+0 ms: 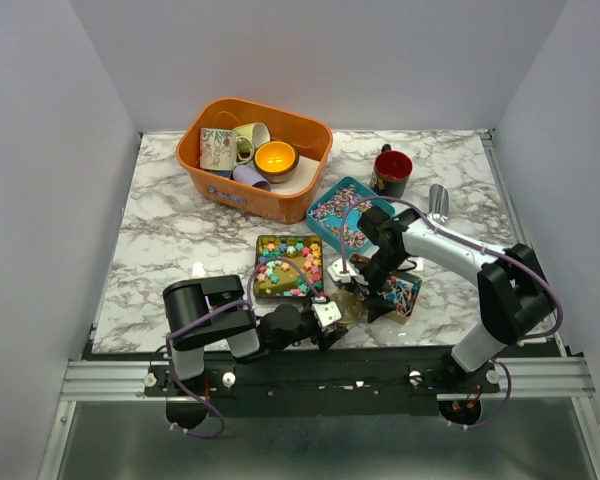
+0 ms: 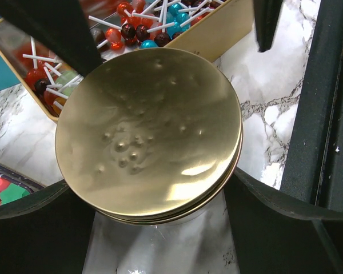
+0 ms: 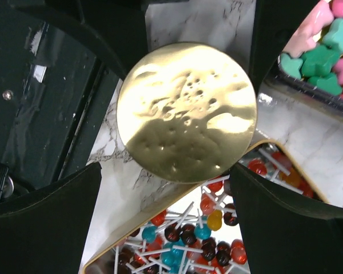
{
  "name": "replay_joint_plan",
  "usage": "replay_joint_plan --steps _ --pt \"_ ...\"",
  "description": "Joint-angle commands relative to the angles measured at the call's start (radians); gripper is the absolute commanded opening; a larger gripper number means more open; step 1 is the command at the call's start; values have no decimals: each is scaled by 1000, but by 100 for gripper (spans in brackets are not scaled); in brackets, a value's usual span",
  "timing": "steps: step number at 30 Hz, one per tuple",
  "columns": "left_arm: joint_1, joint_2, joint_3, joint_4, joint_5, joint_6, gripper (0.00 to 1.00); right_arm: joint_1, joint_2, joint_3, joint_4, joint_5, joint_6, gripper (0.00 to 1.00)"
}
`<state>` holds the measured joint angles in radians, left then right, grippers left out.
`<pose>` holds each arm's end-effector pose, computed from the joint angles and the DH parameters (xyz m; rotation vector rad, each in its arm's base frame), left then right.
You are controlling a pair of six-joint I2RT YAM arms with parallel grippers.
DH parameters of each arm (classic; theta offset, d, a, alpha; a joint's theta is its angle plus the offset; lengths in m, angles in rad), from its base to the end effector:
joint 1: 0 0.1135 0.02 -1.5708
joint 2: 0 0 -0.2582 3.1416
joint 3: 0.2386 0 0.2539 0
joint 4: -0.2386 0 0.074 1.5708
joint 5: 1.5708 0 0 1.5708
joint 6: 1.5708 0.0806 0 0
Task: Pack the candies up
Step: Screw the bottle lid onto the packing bottle.
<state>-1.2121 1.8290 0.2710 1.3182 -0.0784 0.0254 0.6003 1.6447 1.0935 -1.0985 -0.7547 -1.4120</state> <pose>0.1109 -0.2778 0.0806 1.0419 1.5629 -0.7630 0.1918 0.1982 0.1606 -2.2813 1.4956 1.0357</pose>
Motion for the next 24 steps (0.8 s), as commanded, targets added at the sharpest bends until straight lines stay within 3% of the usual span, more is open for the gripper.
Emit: replay_joint_plan --steps 1,12,19,24 --pt "33 29 8 -77 -81 -1 0 7 -83 -98 12 63 77 98" --pt "34 30 10 -85 -41 2 0 -54 -286 -193 101 141 280 99" --pt "31 30 10 -94 -1 1 0 -59 -209 -77 189 54 280 100" --pt "31 29 16 -109 0 8 0 -33 -67 48 106 -46 153 100"
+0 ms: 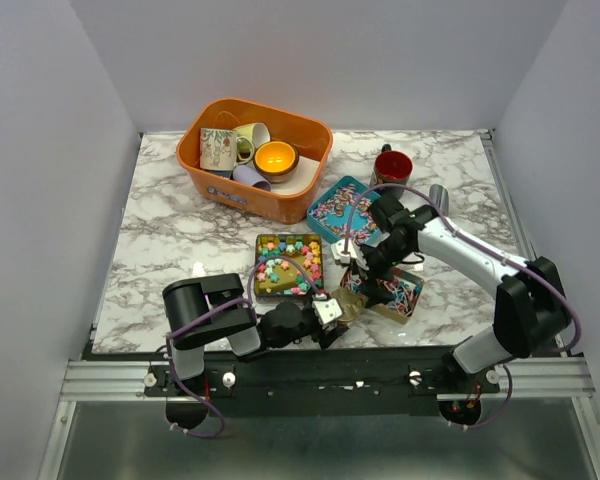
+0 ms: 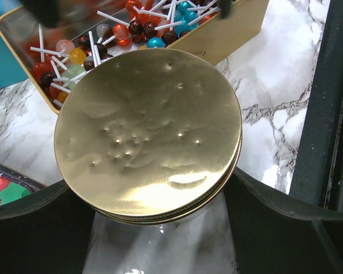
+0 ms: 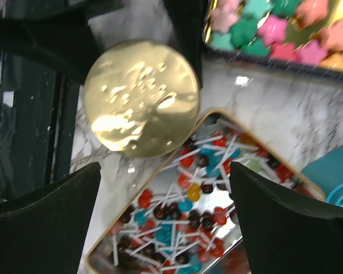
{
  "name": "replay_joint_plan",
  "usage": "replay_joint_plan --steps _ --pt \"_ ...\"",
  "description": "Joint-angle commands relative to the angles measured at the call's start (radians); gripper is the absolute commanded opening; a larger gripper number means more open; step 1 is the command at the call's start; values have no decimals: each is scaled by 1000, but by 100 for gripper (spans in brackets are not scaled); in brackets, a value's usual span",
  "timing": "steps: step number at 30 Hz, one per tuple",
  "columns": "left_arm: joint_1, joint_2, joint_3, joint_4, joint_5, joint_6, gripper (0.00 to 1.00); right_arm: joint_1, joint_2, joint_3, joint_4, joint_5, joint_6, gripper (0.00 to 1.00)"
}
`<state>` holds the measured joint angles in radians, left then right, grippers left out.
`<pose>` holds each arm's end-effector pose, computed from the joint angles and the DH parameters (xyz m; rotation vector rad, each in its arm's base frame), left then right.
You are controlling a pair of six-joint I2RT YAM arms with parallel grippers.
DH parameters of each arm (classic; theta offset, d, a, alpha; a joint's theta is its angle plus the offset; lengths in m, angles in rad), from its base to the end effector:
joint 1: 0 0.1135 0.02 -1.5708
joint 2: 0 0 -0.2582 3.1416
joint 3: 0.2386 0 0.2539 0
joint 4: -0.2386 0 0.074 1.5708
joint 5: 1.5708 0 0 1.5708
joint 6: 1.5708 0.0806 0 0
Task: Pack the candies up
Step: Screw the bottle lid onto the packing bottle.
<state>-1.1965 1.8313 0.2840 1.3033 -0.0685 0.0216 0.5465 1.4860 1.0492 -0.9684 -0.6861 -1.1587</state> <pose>0.1156 -0.2792 0.0805 1.0354 1.5725 -0.7616 0.2037 0.1837 0.1863 -2.0540 1.6903 0.8390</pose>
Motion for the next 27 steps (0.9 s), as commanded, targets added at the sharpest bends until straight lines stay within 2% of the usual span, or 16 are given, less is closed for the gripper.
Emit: replay_joint_plan --steps 1,6,14,20,27 --pt "15 28 4 -95 -5 11 0 36 100 97 -41 -122 -134 100" --pt "14 31 7 -102 -8 14 0 99 123 71 -81 -81 -297 100" --pt "15 25 9 -111 -11 18 0 130 143 38 -14 -23 -319 100" --pt "15 25 9 -110 -11 14 0 135 128 8 37 0 -257 94" --pt "15 26 12 -110 -13 12 0 136 37 -97 189 40 -48 84"
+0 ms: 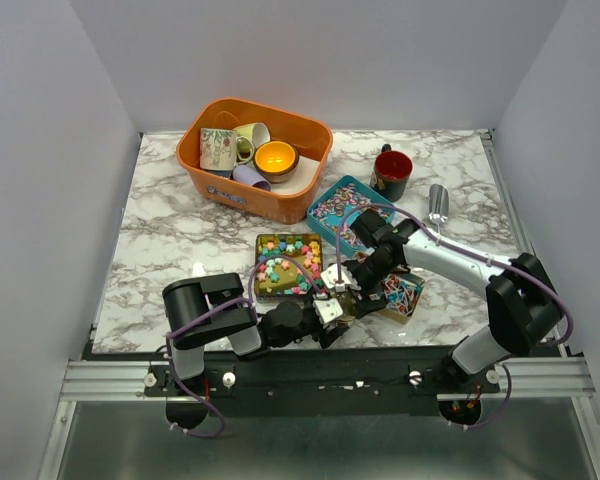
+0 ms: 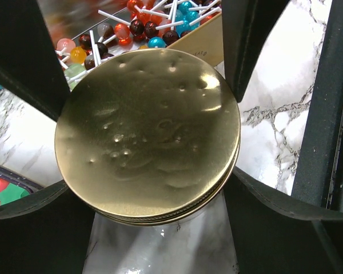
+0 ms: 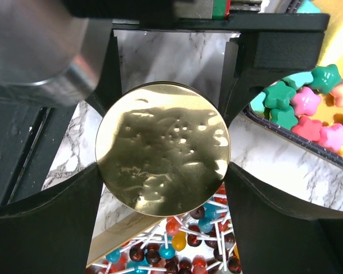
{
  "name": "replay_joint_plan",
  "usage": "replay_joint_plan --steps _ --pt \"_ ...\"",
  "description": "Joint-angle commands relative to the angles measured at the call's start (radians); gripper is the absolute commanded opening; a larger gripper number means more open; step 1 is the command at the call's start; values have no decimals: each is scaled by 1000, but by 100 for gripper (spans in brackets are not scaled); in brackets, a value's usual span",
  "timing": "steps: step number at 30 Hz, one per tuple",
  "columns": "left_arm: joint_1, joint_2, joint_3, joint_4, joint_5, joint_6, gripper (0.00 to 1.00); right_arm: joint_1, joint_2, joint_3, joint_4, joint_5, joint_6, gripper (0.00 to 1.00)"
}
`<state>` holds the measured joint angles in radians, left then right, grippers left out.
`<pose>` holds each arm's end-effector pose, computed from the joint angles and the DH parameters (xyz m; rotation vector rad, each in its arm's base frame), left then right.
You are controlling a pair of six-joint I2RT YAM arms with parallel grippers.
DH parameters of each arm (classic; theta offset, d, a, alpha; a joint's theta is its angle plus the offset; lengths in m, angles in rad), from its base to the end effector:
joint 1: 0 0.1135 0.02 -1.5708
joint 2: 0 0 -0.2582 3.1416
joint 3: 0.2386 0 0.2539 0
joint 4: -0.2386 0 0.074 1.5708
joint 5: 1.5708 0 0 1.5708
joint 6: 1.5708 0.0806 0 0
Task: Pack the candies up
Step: Screw the bottle lid onto the packing bottle.
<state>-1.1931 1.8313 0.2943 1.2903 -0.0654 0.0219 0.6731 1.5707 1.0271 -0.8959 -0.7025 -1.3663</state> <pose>0.1172 -0.2812 0.0807 1.0365 1.5751 -0.7606 0.1864 0.2152 0.1611 -2.2958 1.3359 0.8559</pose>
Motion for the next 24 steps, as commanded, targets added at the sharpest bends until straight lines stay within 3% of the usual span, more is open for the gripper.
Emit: replay_joint_plan --steps 1,8,13,18,19,24 --pt "12 26 3 -100 -17 12 0 20 -66 -88 138 70 200 84" --pt "13 17 2 -111 -27 12 0 121 -112 -206 316 225 516 78" --pt "13 17 3 -115 -25 12 0 171 -90 -220 339 342 762 77" --pt "16 14 3 -112 -30 15 0 172 -158 -254 333 317 875 93" --pt "17 14 3 -112 -30 16 0 171 -182 -259 328 331 878 100" --pt "17 17 2 -108 -31 18 0 171 -205 -252 259 374 882 100"
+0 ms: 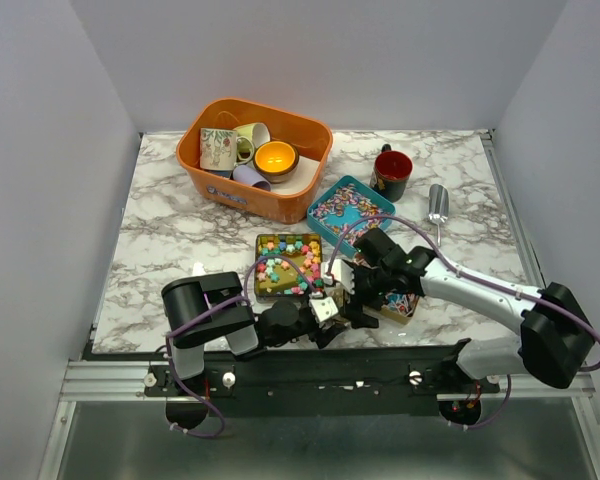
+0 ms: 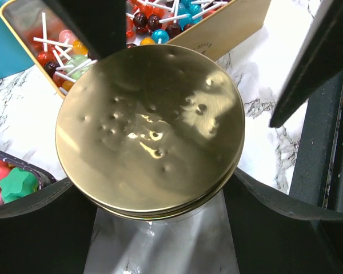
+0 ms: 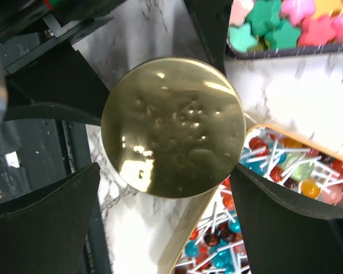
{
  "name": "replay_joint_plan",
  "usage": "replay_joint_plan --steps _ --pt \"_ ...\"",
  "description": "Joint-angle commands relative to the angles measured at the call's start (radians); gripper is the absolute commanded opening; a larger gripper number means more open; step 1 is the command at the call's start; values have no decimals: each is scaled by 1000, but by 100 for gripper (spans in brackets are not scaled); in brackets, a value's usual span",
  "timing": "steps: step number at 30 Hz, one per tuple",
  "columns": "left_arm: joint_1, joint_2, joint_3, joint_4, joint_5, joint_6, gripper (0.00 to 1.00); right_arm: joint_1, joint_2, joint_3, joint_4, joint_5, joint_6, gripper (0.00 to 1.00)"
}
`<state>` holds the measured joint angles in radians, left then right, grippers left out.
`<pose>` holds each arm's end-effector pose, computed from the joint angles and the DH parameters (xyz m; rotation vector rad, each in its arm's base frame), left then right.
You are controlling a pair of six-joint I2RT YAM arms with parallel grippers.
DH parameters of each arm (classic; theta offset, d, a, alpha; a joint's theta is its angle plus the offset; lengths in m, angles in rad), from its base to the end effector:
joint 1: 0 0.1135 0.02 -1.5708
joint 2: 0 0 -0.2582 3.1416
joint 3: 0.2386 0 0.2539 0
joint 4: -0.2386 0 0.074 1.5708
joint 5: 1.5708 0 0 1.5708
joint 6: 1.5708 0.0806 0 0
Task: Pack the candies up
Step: Screw the bottle lid onto the packing bottle.
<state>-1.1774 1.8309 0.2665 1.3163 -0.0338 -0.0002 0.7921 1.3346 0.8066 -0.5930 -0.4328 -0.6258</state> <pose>0.1167 -0.2740 0.0787 1.0305 1.5885 -0.7917 0.1634 0.2137 0.1595 -1.8346 1.9333 0.6337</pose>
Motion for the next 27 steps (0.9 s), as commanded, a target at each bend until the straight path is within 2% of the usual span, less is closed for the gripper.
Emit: replay_joint_plan --steps 1,9,12,15,16,20,25,27 --pt "1 18 30 -134 -63 42 0 50 26 -33 -45 106 137 100" --pt "2 21 30 -132 -69 46 0 49 -9 -40 -62 124 46 100" --pt "4 22 30 -131 -67 48 0 21 -84 -84 -113 132 -21 100" --pt "4 28 31 -134 -58 48 0 -40 -243 -124 -140 143 -104 100" --pt "4 30 31 -131 -55 48 0 -68 -314 -132 -145 126 -127 100" --pt "2 42 34 -129 -46 45 0 -106 -411 -147 -92 28 -207 100" --pt "4 34 33 -135 -46 48 0 -139 -378 -127 16 -167 -271 100" --pt "2 30 31 -140 -43 49 0 -155 -306 -89 53 -207 -272 100"
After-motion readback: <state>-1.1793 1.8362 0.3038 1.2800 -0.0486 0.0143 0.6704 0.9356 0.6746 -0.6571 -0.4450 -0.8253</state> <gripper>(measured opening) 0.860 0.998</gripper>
